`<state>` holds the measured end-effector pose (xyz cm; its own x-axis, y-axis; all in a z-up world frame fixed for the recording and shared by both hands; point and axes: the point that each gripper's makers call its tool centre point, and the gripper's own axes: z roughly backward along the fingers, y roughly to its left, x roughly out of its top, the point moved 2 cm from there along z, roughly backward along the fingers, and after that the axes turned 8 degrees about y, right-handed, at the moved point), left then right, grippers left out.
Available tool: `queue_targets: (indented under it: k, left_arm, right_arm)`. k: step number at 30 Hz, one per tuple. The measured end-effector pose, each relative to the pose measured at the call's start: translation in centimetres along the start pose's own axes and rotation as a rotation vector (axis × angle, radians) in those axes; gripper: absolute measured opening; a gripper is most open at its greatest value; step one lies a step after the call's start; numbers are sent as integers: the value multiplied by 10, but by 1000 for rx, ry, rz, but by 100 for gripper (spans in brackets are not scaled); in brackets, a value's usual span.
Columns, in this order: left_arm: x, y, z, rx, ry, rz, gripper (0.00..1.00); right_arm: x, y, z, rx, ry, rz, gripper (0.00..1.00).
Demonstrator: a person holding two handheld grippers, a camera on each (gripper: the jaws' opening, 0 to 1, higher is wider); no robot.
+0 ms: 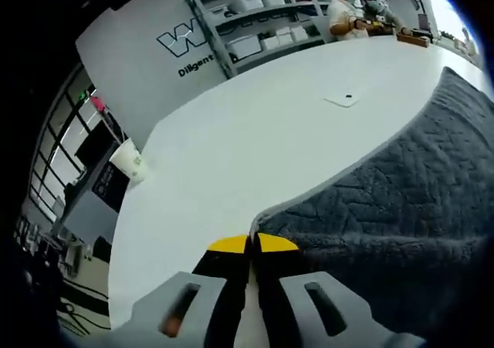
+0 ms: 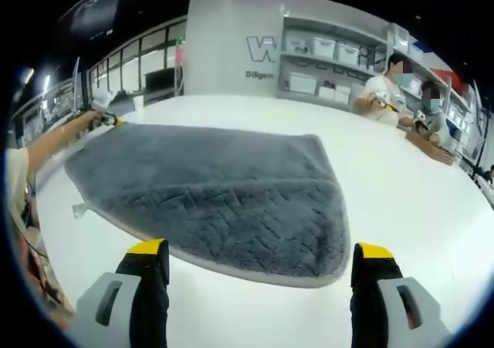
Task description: Open the folded towel by lifting each exposed corner and separating the folded layers until the towel lies flat within the target outline without major curled edges
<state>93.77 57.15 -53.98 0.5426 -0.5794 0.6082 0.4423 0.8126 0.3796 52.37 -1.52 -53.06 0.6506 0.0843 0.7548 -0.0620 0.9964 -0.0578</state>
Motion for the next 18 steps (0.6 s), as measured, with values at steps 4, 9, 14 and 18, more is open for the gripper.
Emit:
queue_targets:
  k: [4,9,14,18]
  left_arm:
    - [1,3,-1,12,28,-4,2]
    - [-1,0,2,8,43,-7,3]
    - [-3,-3,13,-24,42,-21,15]
    - [-2,-7,28,-89,-21,18,31]
  right_arm:
    - [0,2,-1,4,3,9,98]
    - [0,3,-1,6,8,28,99]
    - [1,5,-2,12,1,28,99]
    - [1,7,-3,17,9,32,99]
